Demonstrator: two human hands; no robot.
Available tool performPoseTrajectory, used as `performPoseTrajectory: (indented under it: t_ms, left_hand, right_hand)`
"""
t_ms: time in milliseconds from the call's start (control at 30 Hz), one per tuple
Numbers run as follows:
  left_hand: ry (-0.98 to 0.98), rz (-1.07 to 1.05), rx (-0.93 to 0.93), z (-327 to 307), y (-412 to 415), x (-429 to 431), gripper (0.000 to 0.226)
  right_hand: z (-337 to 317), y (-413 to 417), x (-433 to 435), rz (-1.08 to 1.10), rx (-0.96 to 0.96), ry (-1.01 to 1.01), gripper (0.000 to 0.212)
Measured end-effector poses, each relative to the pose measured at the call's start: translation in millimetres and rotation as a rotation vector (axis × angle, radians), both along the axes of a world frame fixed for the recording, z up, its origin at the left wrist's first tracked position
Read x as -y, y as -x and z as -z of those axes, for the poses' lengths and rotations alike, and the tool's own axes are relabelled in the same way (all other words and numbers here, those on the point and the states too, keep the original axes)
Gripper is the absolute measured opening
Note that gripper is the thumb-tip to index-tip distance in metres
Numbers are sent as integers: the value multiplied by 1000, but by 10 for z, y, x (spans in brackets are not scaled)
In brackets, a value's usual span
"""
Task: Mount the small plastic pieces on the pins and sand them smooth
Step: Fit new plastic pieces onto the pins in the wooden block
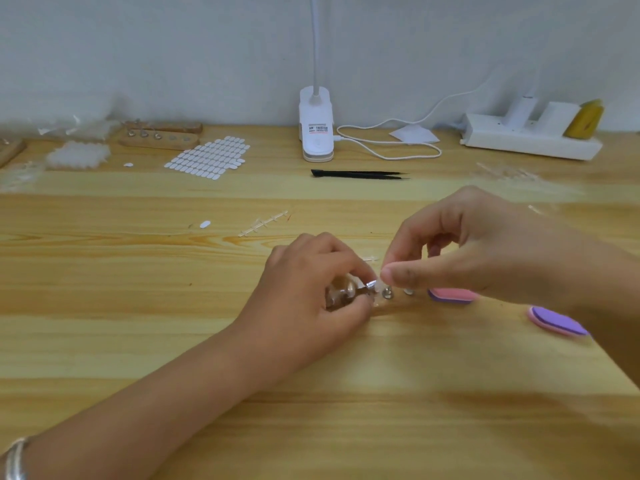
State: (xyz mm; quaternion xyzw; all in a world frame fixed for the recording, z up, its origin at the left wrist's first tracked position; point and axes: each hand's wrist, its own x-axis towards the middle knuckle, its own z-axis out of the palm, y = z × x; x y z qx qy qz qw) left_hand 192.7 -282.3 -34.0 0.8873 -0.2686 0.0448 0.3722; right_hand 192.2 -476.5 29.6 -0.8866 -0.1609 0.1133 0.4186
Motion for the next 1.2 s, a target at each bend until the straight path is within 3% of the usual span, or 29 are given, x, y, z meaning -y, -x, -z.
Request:
performPoseTrajectory:
  t_ms: [167,500,1200]
  left_hand:
    - [135,18,-35,9,-10,14,5]
    - [148,8,-62,34,-52,-16,14]
    - [151,1,-113,16,-55,-17,14]
  right_hand:
    - [135,54,-25,53,37,-110,8]
    - [226,38,-82,76,65,-117,7]
    - [281,64,-170,89,134,38,13]
